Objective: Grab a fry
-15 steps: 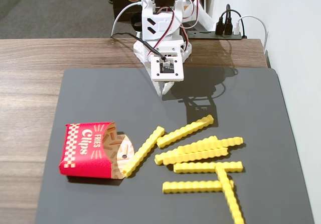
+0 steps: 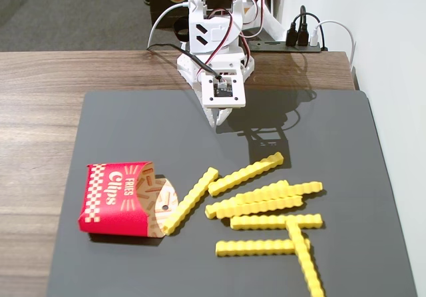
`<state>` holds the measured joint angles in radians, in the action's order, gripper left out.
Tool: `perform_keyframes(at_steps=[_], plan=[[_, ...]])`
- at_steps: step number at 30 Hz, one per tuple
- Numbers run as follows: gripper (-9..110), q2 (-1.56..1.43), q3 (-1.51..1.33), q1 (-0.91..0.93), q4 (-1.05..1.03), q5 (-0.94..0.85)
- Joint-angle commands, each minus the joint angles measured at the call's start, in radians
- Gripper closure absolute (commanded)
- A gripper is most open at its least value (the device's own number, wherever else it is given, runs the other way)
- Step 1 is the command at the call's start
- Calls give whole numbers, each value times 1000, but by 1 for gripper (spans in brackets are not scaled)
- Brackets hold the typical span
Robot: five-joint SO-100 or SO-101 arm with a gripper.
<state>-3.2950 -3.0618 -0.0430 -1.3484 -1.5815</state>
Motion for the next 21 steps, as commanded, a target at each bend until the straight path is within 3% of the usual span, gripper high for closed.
perform_keyframes(at_steps=[1, 11, 21], plan=[[101, 2, -2, -14, -2, -5], [101, 163, 114, -48, 8, 55], [101, 522, 462, -183, -44, 460]])
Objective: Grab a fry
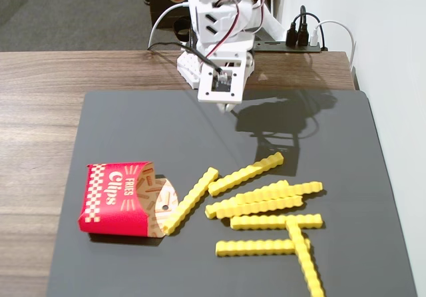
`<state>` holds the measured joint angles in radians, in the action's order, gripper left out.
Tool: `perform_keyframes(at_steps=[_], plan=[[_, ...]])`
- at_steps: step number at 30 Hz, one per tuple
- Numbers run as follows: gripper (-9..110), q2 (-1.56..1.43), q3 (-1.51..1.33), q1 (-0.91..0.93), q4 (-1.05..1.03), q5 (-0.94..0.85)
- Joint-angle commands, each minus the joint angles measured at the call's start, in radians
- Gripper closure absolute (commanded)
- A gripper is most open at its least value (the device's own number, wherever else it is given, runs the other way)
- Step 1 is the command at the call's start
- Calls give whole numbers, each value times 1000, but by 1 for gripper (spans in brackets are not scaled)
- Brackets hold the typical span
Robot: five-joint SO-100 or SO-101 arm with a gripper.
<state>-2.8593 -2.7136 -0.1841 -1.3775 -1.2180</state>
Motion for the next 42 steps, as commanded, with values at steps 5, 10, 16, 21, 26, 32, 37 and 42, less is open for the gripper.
perform_keyframes(at_steps=[5, 10, 16, 21, 26, 32, 37, 42], plan=[[101, 249, 236, -100, -21, 270], [101, 397, 348, -121, 15, 445], [101, 577, 457, -126, 64, 594], [95, 733, 535, -146, 118, 684], [83, 879, 617, -164, 150, 726], [79, 999, 687, -199, 178, 758], [79, 1066, 696, -215, 213, 759], [79, 1115, 678, -210, 255, 750]])
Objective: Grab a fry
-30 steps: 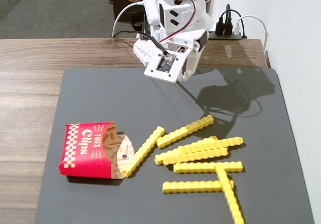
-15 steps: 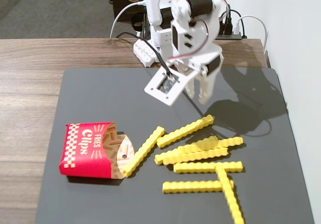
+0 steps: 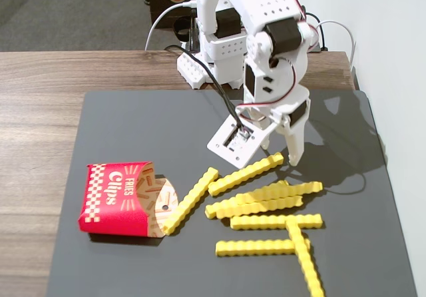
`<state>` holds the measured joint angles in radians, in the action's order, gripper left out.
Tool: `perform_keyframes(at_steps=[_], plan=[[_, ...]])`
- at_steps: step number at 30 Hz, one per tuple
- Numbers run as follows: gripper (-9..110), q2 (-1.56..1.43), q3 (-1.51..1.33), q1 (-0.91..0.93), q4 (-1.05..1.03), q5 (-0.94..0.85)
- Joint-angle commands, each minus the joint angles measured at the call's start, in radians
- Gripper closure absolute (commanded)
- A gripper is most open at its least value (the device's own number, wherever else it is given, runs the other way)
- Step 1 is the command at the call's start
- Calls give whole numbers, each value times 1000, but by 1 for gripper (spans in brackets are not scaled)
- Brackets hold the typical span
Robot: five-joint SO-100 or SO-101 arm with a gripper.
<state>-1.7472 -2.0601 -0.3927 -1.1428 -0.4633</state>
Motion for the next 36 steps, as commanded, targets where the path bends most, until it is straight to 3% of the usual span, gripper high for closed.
perform_keyframes(at_steps=[1, 21, 33, 36], plan=[[79, 8, 23, 2, 25, -6], [81, 48, -57, 14, 98, -38], [101, 64, -66, 14, 120, -44], [101, 63, -66, 14, 120, -49]])
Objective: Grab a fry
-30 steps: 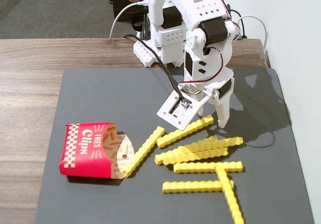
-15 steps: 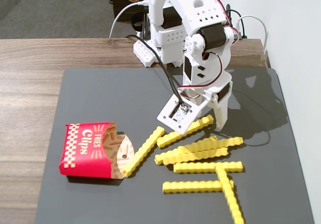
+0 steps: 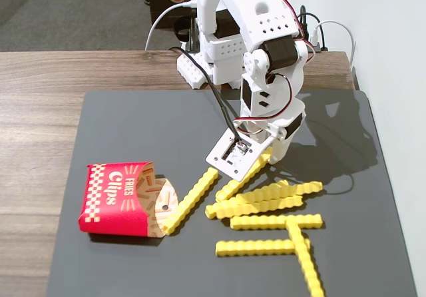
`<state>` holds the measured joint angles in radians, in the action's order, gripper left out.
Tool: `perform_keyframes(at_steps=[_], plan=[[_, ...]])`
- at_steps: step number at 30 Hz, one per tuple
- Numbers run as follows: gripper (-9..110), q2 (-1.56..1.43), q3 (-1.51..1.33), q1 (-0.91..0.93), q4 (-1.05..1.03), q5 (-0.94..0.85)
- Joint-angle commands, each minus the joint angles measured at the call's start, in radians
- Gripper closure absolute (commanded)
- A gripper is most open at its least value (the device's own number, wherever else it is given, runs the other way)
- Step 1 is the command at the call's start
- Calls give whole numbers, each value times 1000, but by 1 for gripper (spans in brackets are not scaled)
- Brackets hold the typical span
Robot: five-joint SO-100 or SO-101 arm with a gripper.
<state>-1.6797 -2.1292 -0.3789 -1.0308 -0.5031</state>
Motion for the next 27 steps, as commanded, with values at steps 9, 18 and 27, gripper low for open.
perform_keyframes(at_steps=[9, 18, 27], plan=[[101, -124, 0, 12, -112, -84], [101, -380, 0, 186, -364, -457], [101, -449, 114, 486, -423, -950]])
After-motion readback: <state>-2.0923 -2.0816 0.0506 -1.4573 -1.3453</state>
